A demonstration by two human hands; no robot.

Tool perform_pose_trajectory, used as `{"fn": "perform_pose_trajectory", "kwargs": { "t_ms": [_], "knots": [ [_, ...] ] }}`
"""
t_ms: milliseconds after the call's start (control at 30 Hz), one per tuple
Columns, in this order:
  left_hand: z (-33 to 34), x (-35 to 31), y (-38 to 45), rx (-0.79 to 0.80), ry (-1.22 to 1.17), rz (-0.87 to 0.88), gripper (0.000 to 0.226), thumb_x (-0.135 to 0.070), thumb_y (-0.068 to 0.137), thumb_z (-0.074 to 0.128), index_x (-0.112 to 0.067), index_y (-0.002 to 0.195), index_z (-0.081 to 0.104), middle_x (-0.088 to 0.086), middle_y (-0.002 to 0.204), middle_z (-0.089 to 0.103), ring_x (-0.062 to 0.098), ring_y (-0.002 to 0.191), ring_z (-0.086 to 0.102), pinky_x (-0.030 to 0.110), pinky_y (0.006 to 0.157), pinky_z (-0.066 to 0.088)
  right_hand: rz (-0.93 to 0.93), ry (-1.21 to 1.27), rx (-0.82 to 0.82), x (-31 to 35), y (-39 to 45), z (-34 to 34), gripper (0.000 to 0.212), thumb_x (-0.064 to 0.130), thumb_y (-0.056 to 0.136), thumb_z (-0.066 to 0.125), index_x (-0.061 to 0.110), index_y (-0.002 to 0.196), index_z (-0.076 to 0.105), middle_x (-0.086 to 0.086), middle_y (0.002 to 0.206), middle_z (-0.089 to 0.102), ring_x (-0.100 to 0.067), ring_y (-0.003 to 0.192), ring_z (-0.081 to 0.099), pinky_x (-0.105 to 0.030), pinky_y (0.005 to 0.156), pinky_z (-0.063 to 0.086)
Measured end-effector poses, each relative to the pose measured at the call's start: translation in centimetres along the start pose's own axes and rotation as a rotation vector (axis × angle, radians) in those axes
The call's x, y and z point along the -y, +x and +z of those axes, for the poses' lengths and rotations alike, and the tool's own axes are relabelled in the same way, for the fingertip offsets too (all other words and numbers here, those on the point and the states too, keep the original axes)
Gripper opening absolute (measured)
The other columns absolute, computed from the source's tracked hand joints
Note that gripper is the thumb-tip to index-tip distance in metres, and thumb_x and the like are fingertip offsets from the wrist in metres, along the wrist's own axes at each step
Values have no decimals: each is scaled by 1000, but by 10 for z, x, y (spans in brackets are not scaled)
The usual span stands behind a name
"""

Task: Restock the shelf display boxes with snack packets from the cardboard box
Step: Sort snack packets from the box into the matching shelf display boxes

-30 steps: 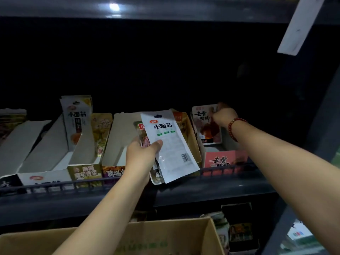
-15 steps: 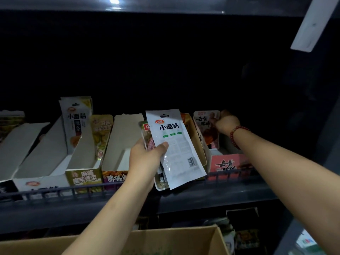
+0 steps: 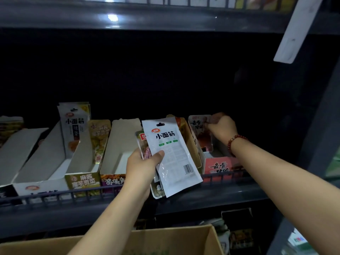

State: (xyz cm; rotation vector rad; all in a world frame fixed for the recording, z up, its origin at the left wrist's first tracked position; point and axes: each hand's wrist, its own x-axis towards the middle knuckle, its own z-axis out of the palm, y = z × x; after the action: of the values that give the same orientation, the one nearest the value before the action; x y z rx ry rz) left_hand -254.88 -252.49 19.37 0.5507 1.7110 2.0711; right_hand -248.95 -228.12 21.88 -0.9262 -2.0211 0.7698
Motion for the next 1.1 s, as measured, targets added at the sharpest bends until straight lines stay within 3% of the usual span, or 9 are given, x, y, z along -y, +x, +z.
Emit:
{"fn": "perform_pose_trajectory", "kwargs": {
  "t_ms": [133, 200, 267, 333, 500, 633, 733, 933, 1100],
  "knots": [
    [-7, -4, -16, -6, 1, -25, 19, 0, 87, 66, -18, 93, 66, 2, 95, 75, 24, 87, 71, 39, 78, 56, -117, 132, 56, 23, -36, -12, 14, 19, 88, 66, 15, 101, 65, 3, 99, 63, -12, 96, 59, -21, 79, 46],
    [-13, -8, -27, -10, -8, -40, 21, 0, 86, 67, -19, 93, 66, 1, 93, 75, 23, 85, 71, 36, 71, 56, -128, 154, 169, 42, -63, -19, 9, 24, 91, 62, 21, 99, 66, 8, 92, 64, -10, 86, 60, -18, 69, 47],
    [-20, -11, -41, -6, -22, -72, 20, 1, 86, 67, -18, 94, 66, 2, 91, 75, 22, 82, 72, 35, 67, 56, -108, 147, 327, 58, -88, -26, 16, 31, 93, 58, 22, 104, 65, 10, 94, 64, -7, 85, 60, -20, 73, 50],
    [-29, -12, -57, 4, -54, -128, 19, -1, 86, 67, -16, 97, 67, 5, 91, 76, 25, 80, 73, 40, 71, 58, -85, 136, 460, 71, -110, -29, 20, 34, 92, 58, 22, 106, 65, 11, 96, 66, -10, 91, 63, -25, 80, 54],
    [-60, -17, -93, 30, -145, -260, 26, -5, 87, 66, -15, 111, 65, 10, 99, 75, 34, 91, 72, 56, 85, 54, 82, 250, 650, 95, -162, -28, 30, 26, 87, 67, 16, 113, 57, 1, 99, 68, -12, 81, 68, -21, 58, 54],
    [-88, -28, -116, -6, -185, -248, 25, -4, 88, 64, -16, 109, 65, 10, 97, 75, 35, 90, 72, 58, 85, 54, 124, 293, 786, 114, -198, -22, 20, 23, 87, 67, 6, 95, 65, 2, 86, 71, -5, 68, 68, -18, 56, 51],
    [-111, -32, -127, -72, -201, -226, 15, -8, 94, 57, -11, 107, 65, 13, 97, 75, 35, 92, 71, 51, 82, 55, 186, 367, 773, 127, -219, -11, 28, 21, 86, 69, -3, 97, 62, -1, 86, 73, -10, 71, 70, -19, 55, 52],
    [-161, -41, -132, -274, -109, -130, 17, -10, 101, 47, -11, 98, 64, 11, 92, 73, 30, 83, 69, 44, 77, 54, 201, 472, 660, 158, -248, 14, 12, 20, 89, 65, 9, 88, 65, 0, 91, 74, -10, 70, 70, -18, 51, 48],
    [-187, -39, -139, -305, -14, -23, 17, -19, 101, 48, -19, 103, 65, 3, 98, 74, 26, 93, 70, 49, 90, 53, -137, 137, 384, 185, -270, 39, 10, 27, 88, 66, 22, 79, 70, 10, 79, 71, -5, 71, 67, -28, 59, 57]
  ]
}}
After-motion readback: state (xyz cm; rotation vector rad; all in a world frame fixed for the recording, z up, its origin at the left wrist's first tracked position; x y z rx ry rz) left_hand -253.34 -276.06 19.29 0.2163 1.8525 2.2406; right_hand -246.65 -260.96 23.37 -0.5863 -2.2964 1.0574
